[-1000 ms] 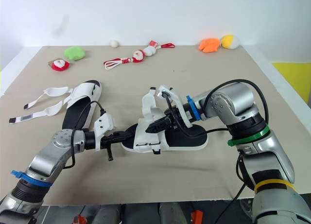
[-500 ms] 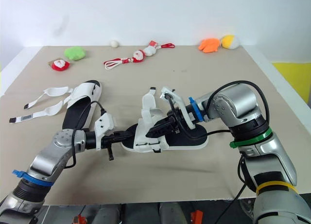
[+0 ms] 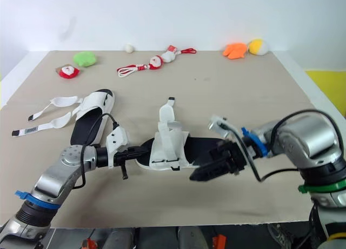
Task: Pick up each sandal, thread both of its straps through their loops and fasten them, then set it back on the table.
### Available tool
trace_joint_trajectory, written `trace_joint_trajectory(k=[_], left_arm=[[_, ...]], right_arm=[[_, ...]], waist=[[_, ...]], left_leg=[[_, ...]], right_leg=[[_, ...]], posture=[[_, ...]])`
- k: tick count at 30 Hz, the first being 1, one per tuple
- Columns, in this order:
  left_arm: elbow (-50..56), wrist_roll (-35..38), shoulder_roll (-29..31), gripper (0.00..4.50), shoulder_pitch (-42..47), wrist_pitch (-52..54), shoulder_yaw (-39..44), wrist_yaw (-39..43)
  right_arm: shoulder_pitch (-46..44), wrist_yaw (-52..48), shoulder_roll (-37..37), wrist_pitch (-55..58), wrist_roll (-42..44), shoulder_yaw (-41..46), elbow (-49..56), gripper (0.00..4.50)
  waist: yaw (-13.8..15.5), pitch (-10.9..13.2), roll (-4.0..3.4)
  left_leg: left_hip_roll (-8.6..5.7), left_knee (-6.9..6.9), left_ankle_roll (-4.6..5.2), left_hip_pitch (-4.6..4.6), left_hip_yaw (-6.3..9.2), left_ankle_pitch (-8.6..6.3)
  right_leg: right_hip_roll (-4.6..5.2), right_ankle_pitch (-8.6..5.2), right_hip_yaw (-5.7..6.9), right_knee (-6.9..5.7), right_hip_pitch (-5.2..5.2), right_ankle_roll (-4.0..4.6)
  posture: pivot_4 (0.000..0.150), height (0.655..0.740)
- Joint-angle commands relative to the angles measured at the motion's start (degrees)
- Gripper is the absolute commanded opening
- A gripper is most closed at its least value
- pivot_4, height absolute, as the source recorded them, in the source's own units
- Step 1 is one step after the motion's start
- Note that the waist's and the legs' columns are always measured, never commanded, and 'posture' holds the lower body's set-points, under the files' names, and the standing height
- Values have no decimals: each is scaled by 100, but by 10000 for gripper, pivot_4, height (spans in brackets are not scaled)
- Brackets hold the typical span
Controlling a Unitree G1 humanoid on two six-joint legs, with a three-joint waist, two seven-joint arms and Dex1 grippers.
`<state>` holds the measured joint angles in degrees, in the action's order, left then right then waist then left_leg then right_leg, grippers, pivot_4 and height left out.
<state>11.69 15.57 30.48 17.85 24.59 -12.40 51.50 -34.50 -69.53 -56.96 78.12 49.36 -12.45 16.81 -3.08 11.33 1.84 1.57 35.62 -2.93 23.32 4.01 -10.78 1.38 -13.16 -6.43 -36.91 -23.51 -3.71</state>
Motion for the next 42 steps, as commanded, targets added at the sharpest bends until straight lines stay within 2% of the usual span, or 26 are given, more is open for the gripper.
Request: trace_joint_trajectory(k=[1, 5, 11, 23, 29, 38, 40, 42], left_arm=[[-129, -132, 50, 0, -179, 162, -233, 37], [-103, -127, 56, 0, -197, 185, -246, 46], [-70, -115, 76, 0, -203, 227, -234, 57], [-87, -126, 90, 0, -198, 225, -232, 73], [-123, -139, 88, 0, -168, 203, -242, 91], [-122, -153, 100, 0, -160, 197, -238, 93], [-123, -155, 97, 0, -156, 196, -237, 91], [-121, -155, 96, 0, -157, 194, -236, 89]], right_arm=[[380, 799, 353, -26, -84, 269, 445, 44633], [710, 1538, 839, -104, -184, 476, 673, 44633], [681, 2205, 1397, -26, -44, 857, 784, 44633], [711, 2370, 1562, 49, 439, 1179, 1056, 44633], [691, 2422, 1519, 9, 418, 1097, 974, 44633], [710, 2439, 1484, 30, 338, 957, 815, 5972], [700, 2433, 1474, 54, 341, 943, 796, 655], [696, 2408, 1436, 69, 326, 906, 803, 655]], waist=[[1, 0, -2], [5, -1, -1], [5, -3, 2], [5, -4, 2], [5, -4, 2], [8, -4, 2], [9, -4, 2], [9, -4, 2]], left_leg=[[0, 2, -3, 0, -1, -2], [0, 2, -3, 0, -1, -2], [2, 7, -3, -3, -1, -2], [3, 1, -3, -2, 0, -2], [3, 0, -3, -2, 0, -2], [3, -1, -3, -1, 0, -2], [3, -1, -3, -1, 0, -2], [3, -1, -3, -1, 0, -2]], right_leg=[[1, 0, -1, 0, -1, 0], [0, 0, -1, 0, 0, -1], [-2, 3, -1, -1, 3, -3], [-3, 1, -1, 0, 2, 0], [-3, 0, 0, 0, 2, 1], [-3, -2, 0, 0, 2, 3], [-3, -2, 0, 0, 2, 3], [-3, -2, -1, 0, 2, 3]], posture=[[1500, 7400], [1500, 7400], [1500, 7400], [1500, 7400], [1500, 7400], [1500, 7400], [1500, 7400], [1500, 7400]])
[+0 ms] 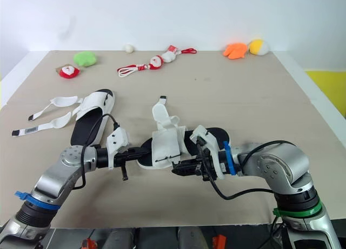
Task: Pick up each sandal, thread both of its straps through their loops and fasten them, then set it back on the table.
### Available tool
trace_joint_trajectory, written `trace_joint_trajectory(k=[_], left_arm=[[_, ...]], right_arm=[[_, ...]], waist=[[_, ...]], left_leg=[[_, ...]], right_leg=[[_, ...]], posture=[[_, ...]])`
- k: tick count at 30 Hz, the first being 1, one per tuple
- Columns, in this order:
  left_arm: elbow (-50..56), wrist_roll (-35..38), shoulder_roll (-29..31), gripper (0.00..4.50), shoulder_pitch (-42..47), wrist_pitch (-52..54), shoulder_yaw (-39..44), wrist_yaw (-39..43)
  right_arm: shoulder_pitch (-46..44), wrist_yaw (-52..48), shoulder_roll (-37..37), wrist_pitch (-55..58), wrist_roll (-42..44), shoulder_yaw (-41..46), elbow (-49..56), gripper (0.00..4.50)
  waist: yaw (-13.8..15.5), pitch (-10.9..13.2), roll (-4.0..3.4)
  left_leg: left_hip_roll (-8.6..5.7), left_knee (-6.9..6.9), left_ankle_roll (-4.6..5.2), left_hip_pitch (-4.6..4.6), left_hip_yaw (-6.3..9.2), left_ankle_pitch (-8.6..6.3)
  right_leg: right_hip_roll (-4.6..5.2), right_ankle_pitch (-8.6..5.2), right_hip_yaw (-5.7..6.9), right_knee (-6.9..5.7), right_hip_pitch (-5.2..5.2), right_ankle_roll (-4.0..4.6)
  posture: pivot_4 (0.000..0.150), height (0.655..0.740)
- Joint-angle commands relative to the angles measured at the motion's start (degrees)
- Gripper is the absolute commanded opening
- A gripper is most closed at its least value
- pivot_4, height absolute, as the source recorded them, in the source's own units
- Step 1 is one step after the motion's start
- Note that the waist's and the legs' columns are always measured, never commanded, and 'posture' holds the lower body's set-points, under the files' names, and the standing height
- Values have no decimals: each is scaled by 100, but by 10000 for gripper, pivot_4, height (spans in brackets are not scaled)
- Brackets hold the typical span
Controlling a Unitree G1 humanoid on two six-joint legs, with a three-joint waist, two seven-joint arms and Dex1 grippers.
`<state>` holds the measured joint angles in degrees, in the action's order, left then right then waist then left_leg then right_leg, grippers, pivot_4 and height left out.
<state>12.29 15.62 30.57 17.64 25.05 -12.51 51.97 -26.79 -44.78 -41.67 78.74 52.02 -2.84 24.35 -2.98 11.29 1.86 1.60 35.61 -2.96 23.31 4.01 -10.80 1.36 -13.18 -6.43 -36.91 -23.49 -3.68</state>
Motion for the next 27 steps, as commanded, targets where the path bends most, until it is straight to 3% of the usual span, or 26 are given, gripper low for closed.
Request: trace_joint_trajectory(k=[1, 11, 23, 27], left_arm=[[-183, -163, 84, 0, -133, 147, -228, 40], [-156, -159, 73, 0, -162, 154, -231, 9], [-176, -156, 72, 0, -158, 156, -239, 9], [-175, -158, 57, 0, -159, 153, -248, -1]], right_arm=[[-71, -90, -130, 18, 52, -87, 56, 655], [381, -733, -965, -27, 111, -682, 434, 655], [771, -1236, -1419, -481, -90, -976, 549, 655], [1140, -1454, -1452, -1795, -800, -1016, 583, 655]], waist=[[0, 0, 0], [12, -1, 0], [14, -2, 1], [16, -3, 3]], left_leg=[[0, 0, 0, 0, 0, 0], [0, -1, -1, 0, 0, -1], [0, -1, -3, -2, 0, -3], [0, 0, -4, -2, 0, -3]], right_leg=[[0, 0, 0, 0, 0, 0], [1, -3, 0, 0, -1, 3], [1, -4, 1, 0, 0, 3], [1, -5, 1, 0, -1, 3]], posture=[[1500, 7400], [1500, 7400], [1500, 7400], [1500, 7400]])
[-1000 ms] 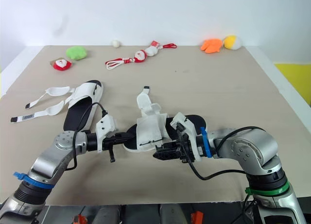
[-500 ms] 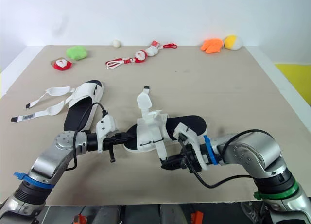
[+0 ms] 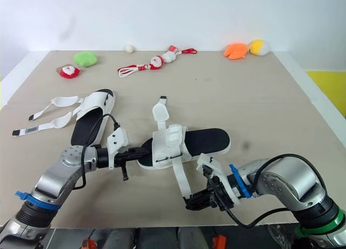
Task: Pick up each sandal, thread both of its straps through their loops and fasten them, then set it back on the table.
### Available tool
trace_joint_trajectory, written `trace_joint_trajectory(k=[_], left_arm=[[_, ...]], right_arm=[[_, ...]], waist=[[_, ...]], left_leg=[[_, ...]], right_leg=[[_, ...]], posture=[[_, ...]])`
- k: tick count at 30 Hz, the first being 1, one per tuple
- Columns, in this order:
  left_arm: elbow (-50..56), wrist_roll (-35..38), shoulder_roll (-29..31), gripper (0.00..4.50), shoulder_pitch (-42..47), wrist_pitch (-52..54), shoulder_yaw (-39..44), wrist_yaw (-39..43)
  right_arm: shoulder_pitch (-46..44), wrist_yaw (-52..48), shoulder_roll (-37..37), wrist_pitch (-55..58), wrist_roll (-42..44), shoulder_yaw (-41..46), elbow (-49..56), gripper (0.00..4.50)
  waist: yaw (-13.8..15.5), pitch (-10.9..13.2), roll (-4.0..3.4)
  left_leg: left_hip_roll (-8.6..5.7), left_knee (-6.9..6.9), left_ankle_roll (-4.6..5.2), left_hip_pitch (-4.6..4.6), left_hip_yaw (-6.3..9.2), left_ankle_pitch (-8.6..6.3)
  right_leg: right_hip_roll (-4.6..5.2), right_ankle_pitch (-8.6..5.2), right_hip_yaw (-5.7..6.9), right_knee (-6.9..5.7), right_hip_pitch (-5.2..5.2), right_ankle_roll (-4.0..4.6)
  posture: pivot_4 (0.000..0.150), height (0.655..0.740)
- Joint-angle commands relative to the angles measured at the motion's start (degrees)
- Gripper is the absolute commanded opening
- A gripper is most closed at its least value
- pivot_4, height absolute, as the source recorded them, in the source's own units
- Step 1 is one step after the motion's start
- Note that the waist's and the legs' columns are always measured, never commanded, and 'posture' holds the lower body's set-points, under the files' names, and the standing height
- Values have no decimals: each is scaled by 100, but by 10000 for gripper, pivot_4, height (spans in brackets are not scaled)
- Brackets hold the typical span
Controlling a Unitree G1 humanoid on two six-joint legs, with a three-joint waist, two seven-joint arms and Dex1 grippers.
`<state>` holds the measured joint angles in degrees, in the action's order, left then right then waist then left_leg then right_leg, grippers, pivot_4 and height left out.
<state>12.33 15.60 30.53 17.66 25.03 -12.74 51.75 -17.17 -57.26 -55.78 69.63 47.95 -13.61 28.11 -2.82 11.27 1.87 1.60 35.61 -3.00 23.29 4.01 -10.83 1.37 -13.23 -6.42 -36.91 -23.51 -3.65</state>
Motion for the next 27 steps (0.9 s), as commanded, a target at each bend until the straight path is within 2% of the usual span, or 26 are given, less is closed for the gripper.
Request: trace_joint_trajectory(k=[1, 3, 4, 8, 10, 11, 13, 14, 17, 20, 22, 27], left_arm=[[-183, -160, 59, 0, -159, 151, -229, 20], [-187, -161, 56, 0, -153, 151, -230, 18], [-184, -164, 58, 0, -156, 150, -234, 17], [-185, -180, 54, 0, -174, 135, -263, 15], [-185, -181, 38, 0, -176, 135, -280, 5], [-187, -179, 29, 0, -180, 132, -288, 1], [-195, -185, 11, 0, -192, 121, -303, -5], [-197, -191, 3, 0, -195, 117, -309, -6], [-173, -189, -19, 0, -202, 129, -318, -26], [-173, -179, -2, 0, -211, 123, -315, -24], [-172, -169, 11, 0, -220, 122, -304, -20], [-194, -166, -14, 0, -246, 107, -320, -6]], right_arm=[[287, -341, -94, -1323, -640, 32, 207, 655], [552, -728, -262, -2177, -1068, 33, 227, 655], [722, -923, -440, -2665, -1408, -13, 196, 3964], [1123, -1419, -773, -4253, -2383, -90, -108, 18668], [1278, -1505, -767, -4982, -2785, -41, -382, 27992], [1346, -1634, -780, -5349, -2930, -24, -570, 31331], [1425, -1738, -773, -5677, -3084, 14, -803, 41351], [1455, -1742, -680, -5930, -3095, 89, -895, 44529], [1526, -1833, -527, -7005, -3303, 212, -1236, 44529], [1494, -1780, -432, -8976, -3827, 387, -2002, 44529], [1196, -1600, -265, -10375, -4151, 485, -2799, 44529], [-215, -1254, 209, -13930, -4856, 466, -5012, 44529]], waist=[[2, -1, 1], [5, -1, 1], [5, -1, 1], [8, -5, 2], [7, -11, 11], [5, -18, 18], [4, -36, 39], [4, -46, 49], [5, -57, 64], [6, -61, 62], [2, -65, 68], [-94, -64, 79]], left_leg=[[0, 0, 0, 0, 0, 0], [0, 1, -5, -1, -1, -3], [-1, 2, -5, 0, -1, -3], [0, 2, -11, -3, -1, -7], [0, 2, -12, -7, -1, -7], [0, 3, -12, -7, -1, -7], [0, 3, -12, -14, -2, -7], [1, 5, -13, -18, -2, -7], [4, 12, -13, -24, -3, -7], [1, 19, -13, -23, -8, -8], [2, 17, -14, -24, -8, -8], [7, 52, -12, -54, -32, -6]], right_leg=[[0, 0, 1, 0, 0, 0], [0, -1, 1, 1, 0, -2], [1, -1, 1, 1, 0, -2], [2, -5, 1, 1, 2, -3], [2, -6, 3, 1, 5, -4], [2, -6, 3, 1, 6, -4], [3, -6, 3, 1, 12, -3], [3, -6, 3, 2, 15, -3], [3, -6, 3, 1, 19, -3], [8, -6, 3, 1, 23, -3], [7, -6, 3, 2, 25, -3], [14, -4, -1, 12, 56, -1]], posture=[[1500, 7400], [1500, 7400], [1500, 7400], [1500, 7400], [1500, 7400], [1500, 7400], [1500, 7400], [1500, 7400], [1500, 7400], [1500, 7400], [1500, 7400], [1500, 7400]])
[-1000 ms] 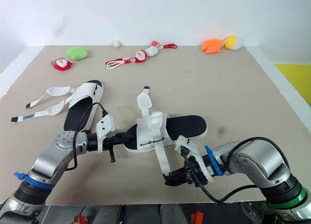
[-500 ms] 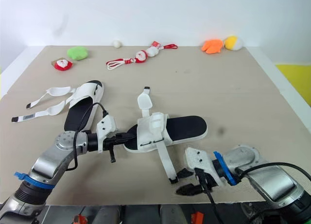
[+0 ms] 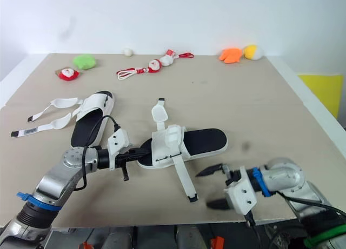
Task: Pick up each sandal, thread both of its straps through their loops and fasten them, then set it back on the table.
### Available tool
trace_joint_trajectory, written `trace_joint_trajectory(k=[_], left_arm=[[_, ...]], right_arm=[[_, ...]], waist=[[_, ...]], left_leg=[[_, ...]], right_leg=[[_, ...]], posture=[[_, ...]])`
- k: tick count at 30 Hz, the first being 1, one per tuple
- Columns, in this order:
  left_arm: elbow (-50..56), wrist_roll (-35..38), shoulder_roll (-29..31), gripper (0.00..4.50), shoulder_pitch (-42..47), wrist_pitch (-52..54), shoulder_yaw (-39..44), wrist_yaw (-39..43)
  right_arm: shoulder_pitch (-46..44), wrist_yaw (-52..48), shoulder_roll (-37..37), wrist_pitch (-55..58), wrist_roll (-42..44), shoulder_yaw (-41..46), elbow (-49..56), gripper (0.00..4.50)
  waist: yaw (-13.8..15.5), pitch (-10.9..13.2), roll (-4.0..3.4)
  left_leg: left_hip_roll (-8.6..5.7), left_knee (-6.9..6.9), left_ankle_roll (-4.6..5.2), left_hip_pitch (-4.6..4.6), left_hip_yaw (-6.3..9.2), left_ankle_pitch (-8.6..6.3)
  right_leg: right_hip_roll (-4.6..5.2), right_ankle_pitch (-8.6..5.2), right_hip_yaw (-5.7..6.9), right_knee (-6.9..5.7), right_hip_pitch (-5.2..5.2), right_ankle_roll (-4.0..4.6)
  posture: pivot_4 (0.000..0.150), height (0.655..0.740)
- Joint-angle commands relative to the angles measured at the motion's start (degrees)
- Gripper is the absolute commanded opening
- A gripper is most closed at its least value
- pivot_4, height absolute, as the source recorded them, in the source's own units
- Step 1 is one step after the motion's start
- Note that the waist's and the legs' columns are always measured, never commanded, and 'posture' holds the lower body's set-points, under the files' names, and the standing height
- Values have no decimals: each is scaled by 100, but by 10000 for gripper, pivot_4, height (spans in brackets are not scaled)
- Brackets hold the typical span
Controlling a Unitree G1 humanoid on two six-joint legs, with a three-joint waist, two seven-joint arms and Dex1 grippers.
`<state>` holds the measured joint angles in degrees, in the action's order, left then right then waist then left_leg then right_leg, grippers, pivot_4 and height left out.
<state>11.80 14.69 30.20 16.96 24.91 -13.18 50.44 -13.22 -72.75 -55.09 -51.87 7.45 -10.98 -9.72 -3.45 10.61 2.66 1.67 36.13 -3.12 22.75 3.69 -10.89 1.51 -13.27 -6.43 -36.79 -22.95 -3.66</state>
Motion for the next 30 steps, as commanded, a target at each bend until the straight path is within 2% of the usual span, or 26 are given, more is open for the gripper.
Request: trace_joint_trajectory(k=[1, 4, 7, 14, 19, 27, 30], left_arm=[[-148, -80, 1, 0, -172, 117, -286, 122], [-162, -84, -26, 0, -152, 121, -294, 116], [-157, -77, -40, 0, -148, 127, -285, 116], [-145, -98, -53, 0, -154, 146, -274, 146], [-161, -106, -47, 0, -115, 150, -280, 167], [-138, -107, -29, 0, -86, 176, -280, 184], [-113, -110, 1, 0, -106, 183, -258, 186]], right_arm=[[-948, 461, 331, -2643, -1085, 254, -1626, 44529], [-1411, 900, 574, -3640, -1567, 267, -2221, 44529], [-1564, 1327, 604, -4047, -2142, 260, -2225, 44529], [-1725, 2477, 715, -4063, -3224, -40, -1618, 44529], [-1817, 3222, 923, -4063, -3744, -281, -1034, 44529], [-1934, 4086, 1061, -4063, -4353, -597, -802, 44529], [-1977, 4411, 920, -4063, -4405, -840, -736, 37473]], waist=[[-60, 3, 0], [-93, 4, 0], [-81, 3, -4], [-80, -1, -8], [-80, -2, -10], [-68, -2, -11], [-68, -2, -11]], left_leg=[[0, 14, 1, -10, -8, 0], [-2, 17, 4, -24, -15, 2], [-15, 5, 4, -31, -14, 2], [-31, -53, 4, -59, -15, 2], [-26, -57, 5, -69, -15, 3], [-32, -57, 5, -64, -17, 3], [-32, -58, 5, -65, -17, 3]], right_leg=[[5, 1, -1, 2, 12, 1], [11, 2, -7, 2, 31, 4], [10, 4, -28, 1, 49, 7], [8, 0, -60, 0, 57, 8], [3, -2, -63, -4, 61, 12], [6, -5, -67, -4, 60, 13], [5, -5, -68, -4, 59, 13]], posture=[[1500, 7400], [1500, 7400], [1500, 7400], [1500, 7400], [1500, 7400], [1500, 7400], [1500, 7400]])
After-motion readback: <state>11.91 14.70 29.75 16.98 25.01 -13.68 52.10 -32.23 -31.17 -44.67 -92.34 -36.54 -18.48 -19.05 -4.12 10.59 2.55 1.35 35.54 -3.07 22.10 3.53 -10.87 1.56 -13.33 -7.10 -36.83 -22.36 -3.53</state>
